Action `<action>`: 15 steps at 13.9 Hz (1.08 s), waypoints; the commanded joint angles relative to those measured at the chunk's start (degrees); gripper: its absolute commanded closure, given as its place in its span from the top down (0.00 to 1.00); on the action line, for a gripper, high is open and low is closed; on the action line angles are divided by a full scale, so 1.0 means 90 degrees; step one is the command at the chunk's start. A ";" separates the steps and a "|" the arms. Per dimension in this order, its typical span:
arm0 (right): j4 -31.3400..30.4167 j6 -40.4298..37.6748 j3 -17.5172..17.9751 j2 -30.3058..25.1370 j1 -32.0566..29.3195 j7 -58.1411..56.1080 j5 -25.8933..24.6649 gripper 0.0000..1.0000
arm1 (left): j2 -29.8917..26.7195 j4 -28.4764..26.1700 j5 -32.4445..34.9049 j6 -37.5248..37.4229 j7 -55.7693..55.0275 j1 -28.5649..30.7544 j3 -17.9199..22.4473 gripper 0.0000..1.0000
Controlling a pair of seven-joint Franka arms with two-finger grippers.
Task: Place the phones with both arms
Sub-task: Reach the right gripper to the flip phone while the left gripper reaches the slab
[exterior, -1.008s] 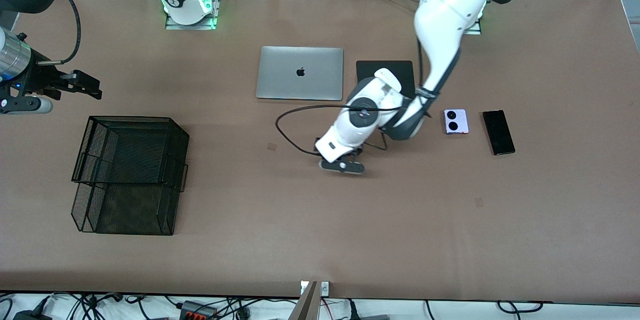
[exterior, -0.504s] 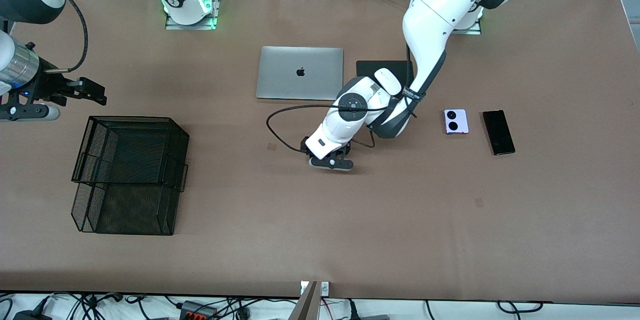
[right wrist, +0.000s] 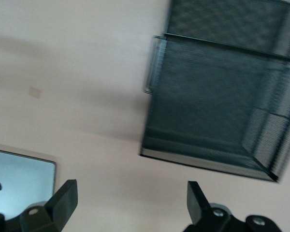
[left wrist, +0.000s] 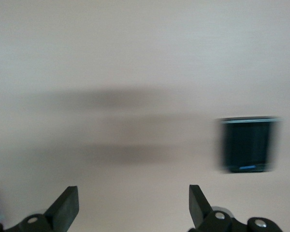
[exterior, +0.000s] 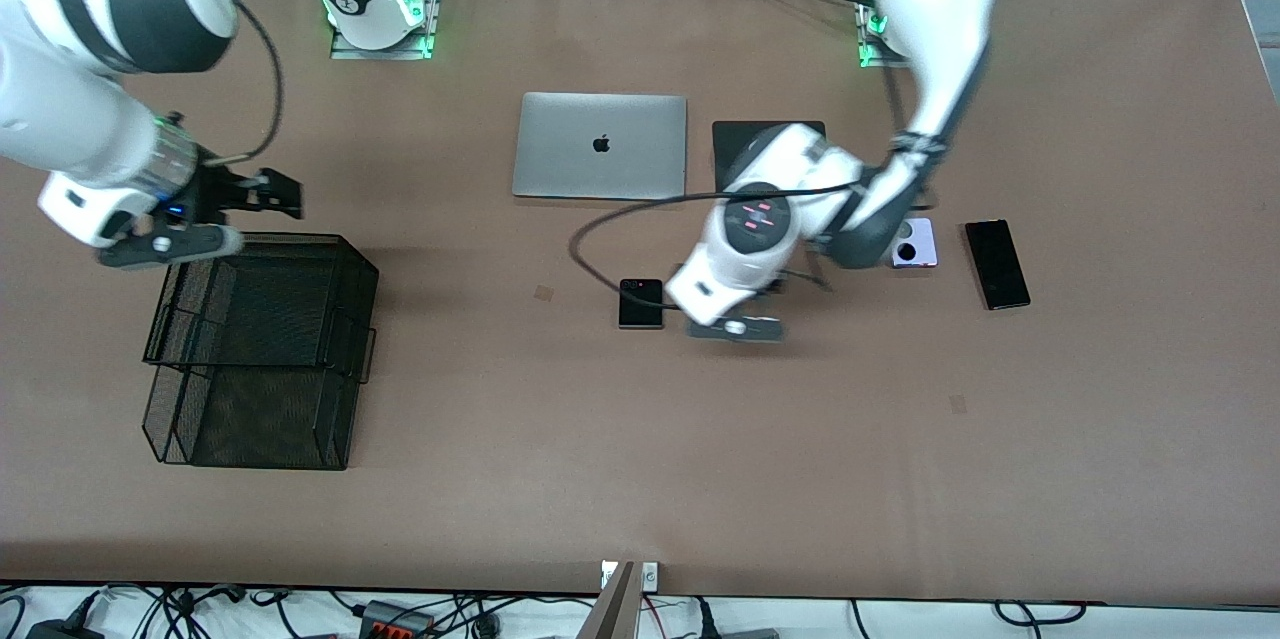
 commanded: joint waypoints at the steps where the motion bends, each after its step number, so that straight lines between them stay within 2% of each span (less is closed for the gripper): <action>1: 0.0308 0.0224 -0.0024 0.0510 0.0374 0.0032 0.0128 1.00 | -0.0532 -0.0253 0.0405 -0.1191 0.1163 0.0882 -0.0045 1.00; 3: 0.0337 0.0565 -0.0024 0.0812 0.0842 0.0109 0.0138 1.00 | -0.0679 -0.0340 0.0405 -0.1546 0.1858 0.1769 -0.0103 1.00; 6: 0.0434 0.1413 -0.0024 0.1524 0.1535 0.0928 0.0128 1.00 | -0.0758 -0.0721 0.0425 -0.1479 0.1968 0.2757 -0.0094 1.00; 7: 0.0619 0.1590 -0.0024 0.1827 0.1828 0.1201 0.0118 1.00 | -0.0748 -0.0848 0.0492 -0.1430 0.1988 0.2983 -0.0084 1.00; 9: 0.1194 0.1641 -0.0024 0.2452 0.2278 0.2097 0.0128 1.00 | -0.0962 -0.1519 0.0620 -0.1265 0.1997 0.3267 -0.0084 1.00; 11: 0.1605 0.1728 -0.0024 0.2950 0.2698 0.2696 0.0099 1.00 | -0.1410 -0.2640 0.0698 -0.0225 0.2162 0.3802 -0.0123 1.00; 13: 0.1695 0.2234 -0.0024 0.3303 0.3030 0.3290 0.0079 1.00 | -0.1869 -0.3851 0.0698 0.1093 0.2358 0.3922 -0.0123 1.00; 15: 0.1695 0.2810 -0.0034 0.3625 0.3333 0.3634 0.0079 1.00 | -0.2008 -0.4606 0.0756 0.2208 0.2417 0.4155 -0.0113 1.00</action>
